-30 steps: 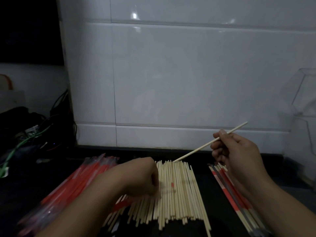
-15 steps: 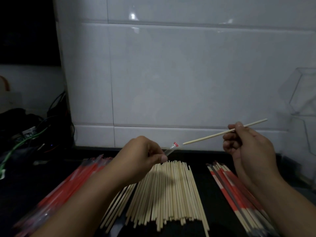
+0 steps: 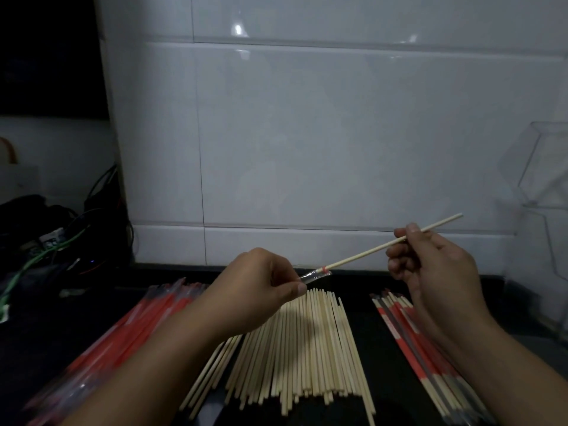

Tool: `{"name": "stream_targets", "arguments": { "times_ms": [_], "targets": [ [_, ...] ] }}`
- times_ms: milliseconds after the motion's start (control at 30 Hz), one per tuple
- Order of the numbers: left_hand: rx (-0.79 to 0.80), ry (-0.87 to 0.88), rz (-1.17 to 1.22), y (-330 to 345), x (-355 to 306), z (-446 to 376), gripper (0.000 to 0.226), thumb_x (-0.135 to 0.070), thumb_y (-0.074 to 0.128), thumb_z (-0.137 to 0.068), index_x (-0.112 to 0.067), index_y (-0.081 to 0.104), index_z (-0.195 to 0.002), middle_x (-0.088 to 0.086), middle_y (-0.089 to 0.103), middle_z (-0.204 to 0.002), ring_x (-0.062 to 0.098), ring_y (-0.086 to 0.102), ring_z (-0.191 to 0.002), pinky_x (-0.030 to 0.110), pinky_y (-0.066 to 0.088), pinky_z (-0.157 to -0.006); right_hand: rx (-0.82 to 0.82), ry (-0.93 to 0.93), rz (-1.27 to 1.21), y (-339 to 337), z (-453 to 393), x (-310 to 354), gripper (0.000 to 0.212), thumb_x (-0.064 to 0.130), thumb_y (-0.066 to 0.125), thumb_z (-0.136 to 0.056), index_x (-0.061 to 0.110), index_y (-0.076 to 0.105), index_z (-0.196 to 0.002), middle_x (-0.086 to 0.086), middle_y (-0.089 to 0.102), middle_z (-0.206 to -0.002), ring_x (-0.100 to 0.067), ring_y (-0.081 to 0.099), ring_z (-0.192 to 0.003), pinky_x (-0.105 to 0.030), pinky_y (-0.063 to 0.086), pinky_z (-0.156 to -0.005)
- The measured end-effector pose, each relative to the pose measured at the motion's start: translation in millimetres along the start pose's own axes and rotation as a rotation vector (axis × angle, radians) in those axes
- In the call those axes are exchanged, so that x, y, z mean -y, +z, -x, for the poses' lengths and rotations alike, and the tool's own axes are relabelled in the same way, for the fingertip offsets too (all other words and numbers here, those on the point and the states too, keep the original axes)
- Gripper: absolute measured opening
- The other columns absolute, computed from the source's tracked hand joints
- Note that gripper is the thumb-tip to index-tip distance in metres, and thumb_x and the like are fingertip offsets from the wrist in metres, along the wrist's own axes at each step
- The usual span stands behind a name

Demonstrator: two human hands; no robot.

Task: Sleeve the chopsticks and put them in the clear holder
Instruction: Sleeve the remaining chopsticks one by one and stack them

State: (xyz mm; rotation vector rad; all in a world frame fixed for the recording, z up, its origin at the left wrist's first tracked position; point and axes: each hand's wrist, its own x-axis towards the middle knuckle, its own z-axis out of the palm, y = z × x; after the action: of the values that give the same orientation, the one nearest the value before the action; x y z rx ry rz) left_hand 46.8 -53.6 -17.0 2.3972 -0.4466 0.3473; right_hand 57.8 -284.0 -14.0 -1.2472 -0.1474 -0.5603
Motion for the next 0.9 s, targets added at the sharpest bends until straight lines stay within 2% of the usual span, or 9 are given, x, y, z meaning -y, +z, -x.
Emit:
{"name": "stream_targets", "arguments": {
  "times_ms": [200,367,433,500,600,700,767,833,900],
  "targets": [
    [0.016,0.017,0.090,1,-2,1,0.013,-0.042,0.067,-0.090,-0.031,0.073,-0.085,-0.012,0.067,-0.069,-0.004,0.060,-0.065,0.017,0.046,-0.060,0.155,0.090,0.020,6,7,-5,0.023,0.019,0.051,-0.099,0.006,0.069,-0.090,-0.009,0.065,-0.068,-0.015,0.059,-0.057,-0.029,0.047,-0.059],
    [0.012,0.018,0.121,1,-1,0,0.012,-0.040,0.067,-0.090,-0.031,0.072,-0.084,-0.009,0.068,-0.071,0.001,0.063,-0.066,0.019,0.049,-0.060,0.339,0.204,0.026,15,17,-9,0.027,0.020,0.060,-0.085,0.005,0.068,-0.106,-0.012,0.067,-0.074,-0.017,0.061,-0.059,-0.024,0.048,-0.051],
    [-0.002,0.009,0.128,1,-1,0,0.012,-0.039,0.067,-0.090,-0.029,0.072,-0.085,-0.007,0.069,-0.072,0.004,0.064,-0.066,0.021,0.051,-0.061,0.295,0.150,0.095,15,19,-9,0.029,0.014,0.060,-0.090,0.015,0.060,-0.120,-0.011,0.070,-0.077,-0.018,0.063,-0.059,-0.026,0.049,-0.052],
    [-0.022,-0.003,0.127,-1,0,-1,0.012,-0.038,0.067,-0.091,-0.029,0.072,-0.084,-0.006,0.069,-0.072,0.005,0.064,-0.065,0.021,0.052,-0.059,0.146,0.023,0.170,11,15,-5,0.044,0.007,0.057,-0.094,0.026,0.047,-0.132,-0.012,0.071,-0.080,-0.018,0.063,-0.059,-0.027,0.050,-0.054],
    [-0.036,-0.018,0.146,-1,1,-2,0.013,-0.037,0.068,-0.091,-0.028,0.072,-0.082,-0.003,0.070,-0.070,0.005,0.063,-0.061,0.018,0.049,-0.053,0.082,-0.053,0.157,3,10,4,0.046,0.000,0.051,-0.095,0.020,0.050,-0.137,-0.013,0.070,-0.081,-0.020,0.064,-0.063,-0.026,0.052,-0.056],
    [-0.036,-0.019,0.164,0,0,-1,0.011,-0.036,0.068,-0.091,-0.029,0.072,-0.083,-0.005,0.068,-0.068,-0.001,0.059,-0.057,0.012,0.043,-0.049,0.266,-0.019,0.320,7,18,6,0.037,-0.001,0.049,-0.096,0.018,0.063,-0.124,-0.011,0.071,-0.082,-0.019,0.065,-0.062,-0.025,0.053,-0.056],
    [-0.031,-0.011,0.159,1,-1,0,0.010,-0.037,0.067,-0.091,-0.030,0.072,-0.087,-0.003,0.069,-0.072,0.002,0.061,-0.061,0.014,0.046,-0.053,0.458,0.002,0.436,12,26,4,0.038,-0.001,0.051,-0.095,0.018,0.064,-0.126,-0.009,0.072,-0.083,-0.020,0.065,-0.063,-0.027,0.052,-0.060],
    [-0.034,-0.004,0.151,2,-1,0,0.010,-0.037,0.066,-0.091,-0.029,0.072,-0.089,-0.002,0.070,-0.074,0.005,0.063,-0.063,0.017,0.050,-0.056,0.665,0.035,0.541,15,34,2,0.050,0.001,0.052,-0.095,0.031,0.052,-0.135,-0.005,0.072,-0.086,-0.020,0.065,-0.066,-0.029,0.054,-0.066],
    [-0.044,-0.004,0.150,1,0,0,0.011,-0.038,0.067,-0.090,-0.029,0.073,-0.089,-0.002,0.070,-0.075,0.005,0.063,-0.062,0.022,0.053,-0.059,0.732,0.043,0.585,18,37,-2,0.064,0.003,0.054,-0.095,0.044,0.036,-0.140,-0.004,0.070,-0.088,-0.018,0.065,-0.066,-0.033,0.057,-0.071]
  ]
}}
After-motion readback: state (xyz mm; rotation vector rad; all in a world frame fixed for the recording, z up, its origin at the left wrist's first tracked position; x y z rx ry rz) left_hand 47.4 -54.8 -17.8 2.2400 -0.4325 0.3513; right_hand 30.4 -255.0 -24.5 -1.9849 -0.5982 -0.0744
